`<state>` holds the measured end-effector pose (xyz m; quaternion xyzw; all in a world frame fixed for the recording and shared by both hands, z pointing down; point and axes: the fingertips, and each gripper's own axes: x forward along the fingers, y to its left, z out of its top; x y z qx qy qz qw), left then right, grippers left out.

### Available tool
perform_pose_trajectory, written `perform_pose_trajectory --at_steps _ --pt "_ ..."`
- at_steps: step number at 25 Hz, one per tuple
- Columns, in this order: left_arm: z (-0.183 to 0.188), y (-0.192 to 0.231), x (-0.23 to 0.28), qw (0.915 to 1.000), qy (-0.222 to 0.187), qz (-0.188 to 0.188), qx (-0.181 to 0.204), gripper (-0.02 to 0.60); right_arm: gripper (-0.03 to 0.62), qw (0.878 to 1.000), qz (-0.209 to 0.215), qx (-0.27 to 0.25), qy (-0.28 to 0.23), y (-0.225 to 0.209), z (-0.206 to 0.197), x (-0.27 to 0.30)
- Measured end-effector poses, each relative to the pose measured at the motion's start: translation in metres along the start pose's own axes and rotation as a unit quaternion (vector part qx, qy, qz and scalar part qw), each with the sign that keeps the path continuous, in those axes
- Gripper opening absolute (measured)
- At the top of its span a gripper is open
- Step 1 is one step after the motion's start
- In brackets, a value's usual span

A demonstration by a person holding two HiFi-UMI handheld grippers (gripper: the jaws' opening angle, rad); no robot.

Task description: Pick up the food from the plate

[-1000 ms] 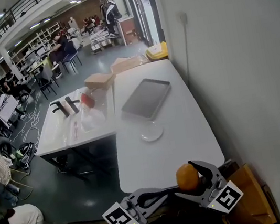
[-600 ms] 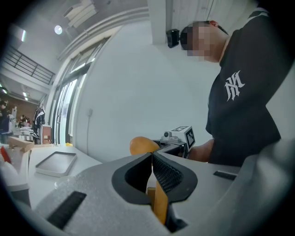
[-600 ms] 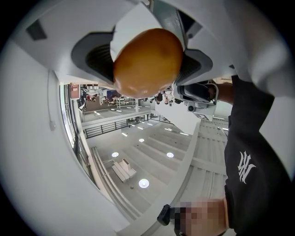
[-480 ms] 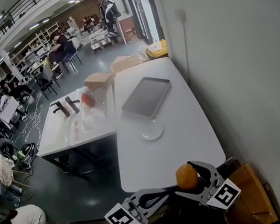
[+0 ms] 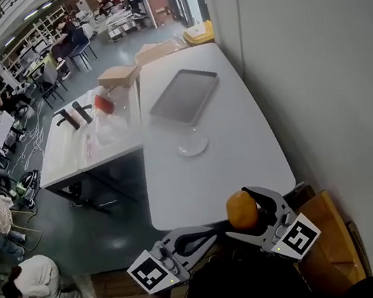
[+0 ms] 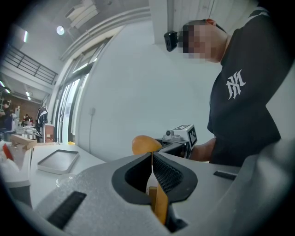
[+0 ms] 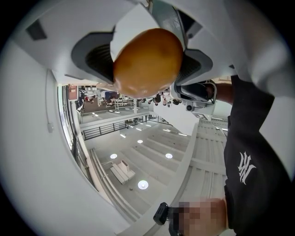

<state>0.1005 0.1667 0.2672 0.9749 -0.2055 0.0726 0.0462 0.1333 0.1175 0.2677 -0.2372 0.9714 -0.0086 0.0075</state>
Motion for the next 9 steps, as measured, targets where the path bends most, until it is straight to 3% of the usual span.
perform_pose_trajectory --at_steps 9 --pt "-0.010 0.012 0.003 1.0000 0.003 0.005 -0.007 0.008 0.423 1.000 0.011 0.005 0.009 -0.006 -0.009 0.009"
